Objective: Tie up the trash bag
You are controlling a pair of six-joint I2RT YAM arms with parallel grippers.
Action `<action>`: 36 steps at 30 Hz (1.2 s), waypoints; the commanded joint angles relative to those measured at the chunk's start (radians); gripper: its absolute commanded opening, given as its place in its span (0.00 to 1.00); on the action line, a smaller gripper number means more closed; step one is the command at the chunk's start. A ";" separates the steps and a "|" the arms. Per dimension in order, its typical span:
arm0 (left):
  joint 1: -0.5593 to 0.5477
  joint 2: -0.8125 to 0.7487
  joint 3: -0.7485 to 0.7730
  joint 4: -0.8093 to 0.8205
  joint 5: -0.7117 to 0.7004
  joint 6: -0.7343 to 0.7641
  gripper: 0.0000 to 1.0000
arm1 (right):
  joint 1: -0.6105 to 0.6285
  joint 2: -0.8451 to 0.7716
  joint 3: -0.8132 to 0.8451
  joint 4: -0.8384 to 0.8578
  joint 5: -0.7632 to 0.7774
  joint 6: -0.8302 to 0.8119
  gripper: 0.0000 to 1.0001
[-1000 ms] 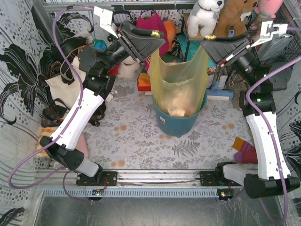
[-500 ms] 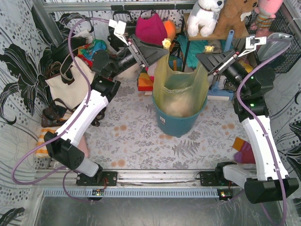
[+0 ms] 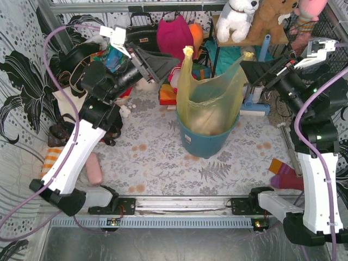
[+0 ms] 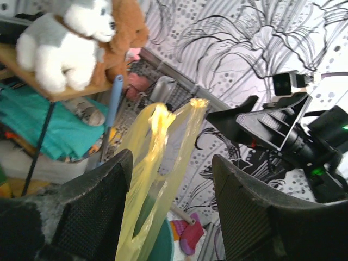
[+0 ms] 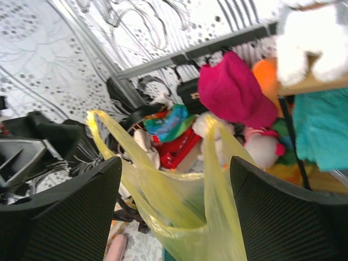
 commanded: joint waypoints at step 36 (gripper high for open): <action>-0.014 0.042 -0.356 -0.422 -0.102 0.044 0.49 | 0.006 0.069 -0.319 -0.468 0.138 -0.133 0.39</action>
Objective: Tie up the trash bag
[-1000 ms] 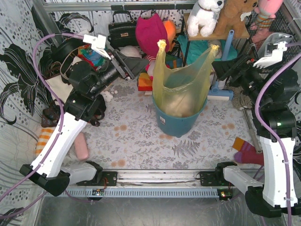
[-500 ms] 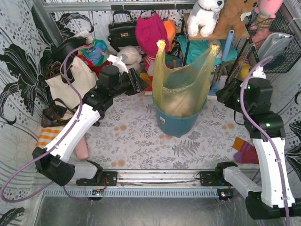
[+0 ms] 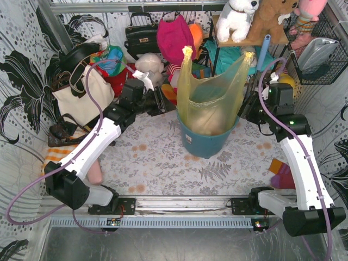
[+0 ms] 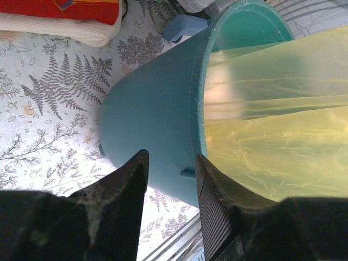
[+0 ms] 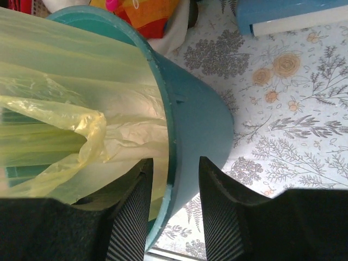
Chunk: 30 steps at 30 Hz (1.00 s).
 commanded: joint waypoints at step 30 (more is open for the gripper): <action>-0.035 -0.107 0.030 -0.135 -0.133 0.048 0.49 | 0.156 0.020 0.067 -0.088 -0.027 0.094 0.00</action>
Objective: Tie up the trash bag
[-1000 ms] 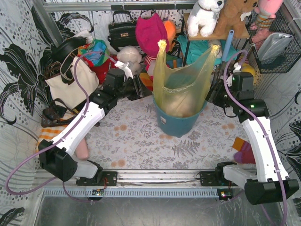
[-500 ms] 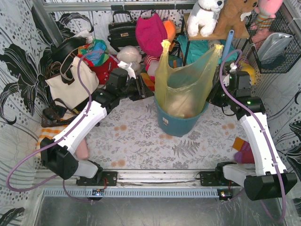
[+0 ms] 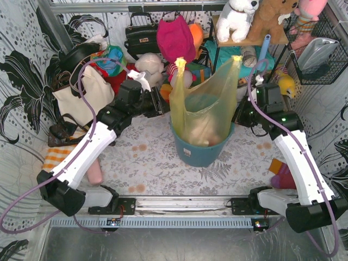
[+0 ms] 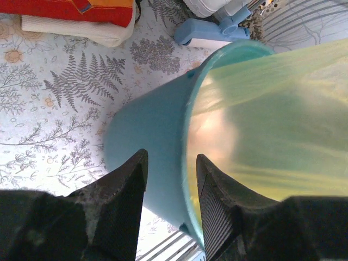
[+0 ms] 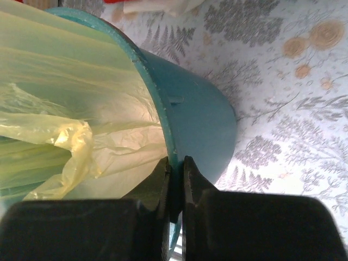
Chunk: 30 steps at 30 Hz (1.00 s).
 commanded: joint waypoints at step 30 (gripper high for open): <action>0.120 -0.260 -0.010 -0.204 -0.372 0.143 0.56 | 0.611 -0.051 -0.040 0.007 0.529 0.546 0.35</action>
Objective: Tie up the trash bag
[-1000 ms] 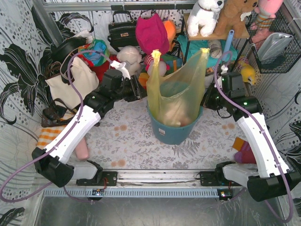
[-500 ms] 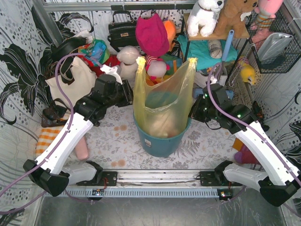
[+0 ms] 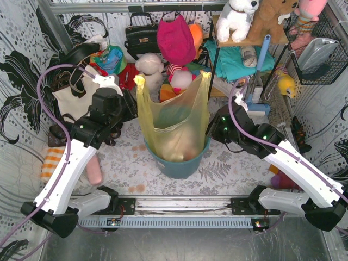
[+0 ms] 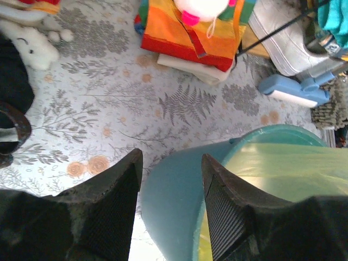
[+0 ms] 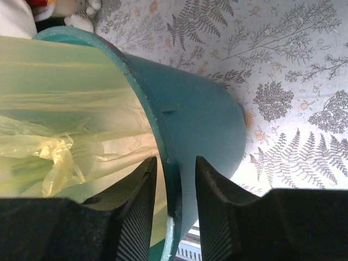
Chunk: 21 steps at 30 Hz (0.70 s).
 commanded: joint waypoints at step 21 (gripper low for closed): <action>0.040 -0.366 -0.009 0.587 0.181 0.197 0.72 | 0.006 0.009 0.469 0.187 0.104 -0.663 0.62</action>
